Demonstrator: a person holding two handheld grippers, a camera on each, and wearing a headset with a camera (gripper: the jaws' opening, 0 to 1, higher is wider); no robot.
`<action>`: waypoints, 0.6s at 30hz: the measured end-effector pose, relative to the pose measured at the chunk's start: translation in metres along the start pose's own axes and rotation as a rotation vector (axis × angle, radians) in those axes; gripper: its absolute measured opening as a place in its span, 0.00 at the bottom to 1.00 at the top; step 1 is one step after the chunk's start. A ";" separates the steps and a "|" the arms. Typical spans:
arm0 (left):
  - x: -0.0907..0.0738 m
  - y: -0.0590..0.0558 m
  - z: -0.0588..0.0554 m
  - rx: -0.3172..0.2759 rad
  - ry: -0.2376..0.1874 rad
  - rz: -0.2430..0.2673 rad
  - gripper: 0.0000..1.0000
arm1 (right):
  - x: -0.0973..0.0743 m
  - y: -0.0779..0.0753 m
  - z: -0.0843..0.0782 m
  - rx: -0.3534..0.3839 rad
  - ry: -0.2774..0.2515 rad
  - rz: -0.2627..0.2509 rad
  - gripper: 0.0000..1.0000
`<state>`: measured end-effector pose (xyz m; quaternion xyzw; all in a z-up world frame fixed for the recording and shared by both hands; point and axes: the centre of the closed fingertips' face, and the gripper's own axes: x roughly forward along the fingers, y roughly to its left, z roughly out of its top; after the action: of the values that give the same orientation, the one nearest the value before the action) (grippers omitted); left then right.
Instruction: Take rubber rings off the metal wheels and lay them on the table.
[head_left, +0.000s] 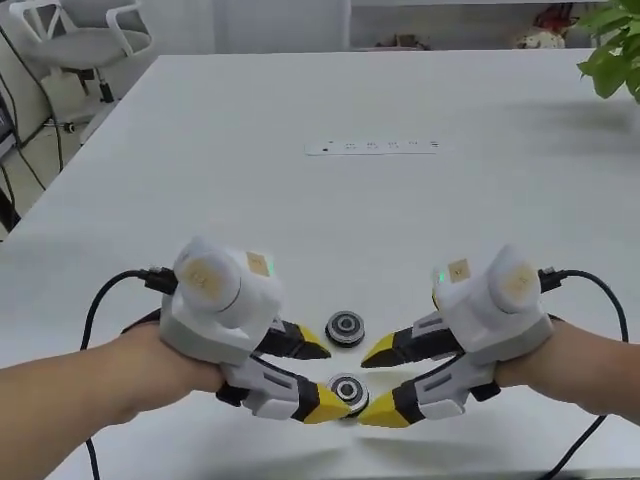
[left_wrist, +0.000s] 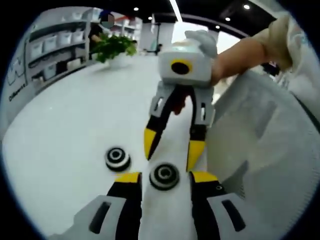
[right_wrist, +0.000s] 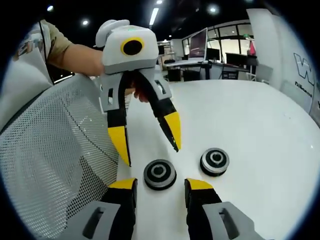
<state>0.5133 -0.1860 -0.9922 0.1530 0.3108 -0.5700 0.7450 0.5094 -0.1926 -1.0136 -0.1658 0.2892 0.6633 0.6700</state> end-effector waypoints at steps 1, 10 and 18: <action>0.001 0.000 -0.001 0.000 0.002 -0.001 0.37 | 0.001 0.000 -0.001 0.000 0.001 0.002 0.36; 0.009 -0.002 -0.003 0.005 0.004 -0.009 0.27 | 0.003 0.001 -0.003 0.010 -0.001 0.004 0.33; 0.013 -0.001 -0.006 0.024 0.014 -0.001 0.20 | 0.003 0.001 -0.004 0.012 -0.001 0.003 0.33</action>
<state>0.5124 -0.1931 -1.0047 0.1657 0.3094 -0.5728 0.7408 0.5077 -0.1923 -1.0189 -0.1609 0.2932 0.6628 0.6700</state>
